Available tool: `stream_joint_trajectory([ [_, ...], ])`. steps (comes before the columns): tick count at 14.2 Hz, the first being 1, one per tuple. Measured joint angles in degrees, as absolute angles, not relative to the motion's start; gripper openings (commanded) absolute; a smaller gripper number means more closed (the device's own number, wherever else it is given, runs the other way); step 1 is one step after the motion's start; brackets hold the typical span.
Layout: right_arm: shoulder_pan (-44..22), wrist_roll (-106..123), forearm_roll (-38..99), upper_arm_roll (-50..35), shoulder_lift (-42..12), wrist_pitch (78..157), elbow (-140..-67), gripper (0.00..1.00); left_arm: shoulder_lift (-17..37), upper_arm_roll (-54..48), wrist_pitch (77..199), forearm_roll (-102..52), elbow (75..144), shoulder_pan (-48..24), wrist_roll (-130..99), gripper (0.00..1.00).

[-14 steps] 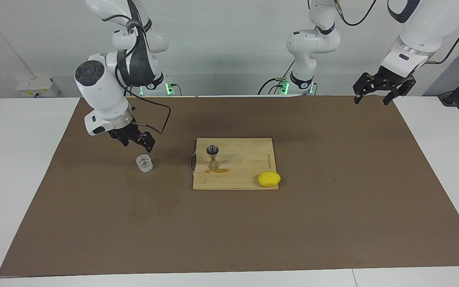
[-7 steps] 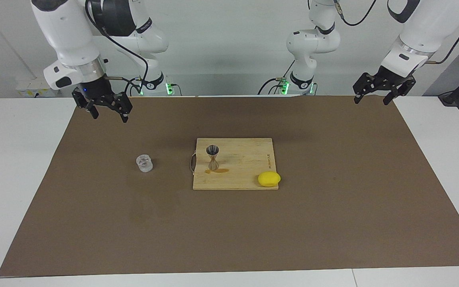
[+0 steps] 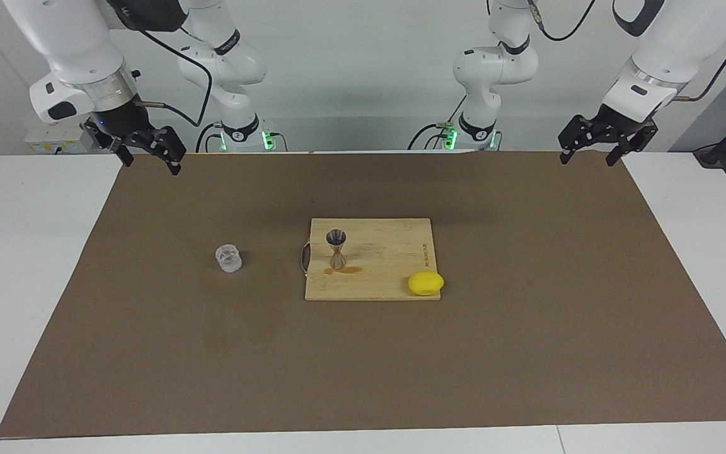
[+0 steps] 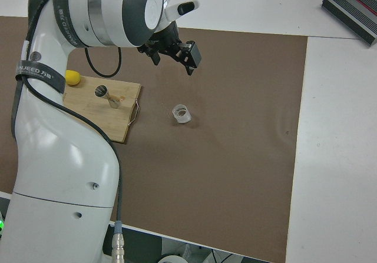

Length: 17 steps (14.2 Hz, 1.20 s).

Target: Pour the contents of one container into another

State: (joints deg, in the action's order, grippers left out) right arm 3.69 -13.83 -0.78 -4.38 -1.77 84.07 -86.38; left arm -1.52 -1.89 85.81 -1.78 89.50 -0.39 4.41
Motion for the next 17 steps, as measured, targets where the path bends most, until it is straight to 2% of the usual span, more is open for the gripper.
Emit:
stream_joint_trajectory([
  [8,3.65,-13.76,0.87,-4.46,-1.25,82.01,-87.35,1.0,-1.52,-1.89,85.81,-1.78,89.5,-0.39,4.41,1.0],
  [17,3.63,-13.72,-0.42,-4.51,-0.64,83.64,-87.62,1.0,-1.52,-1.89,85.81,-1.78,89.5,-0.39,4.41,1.0],
])
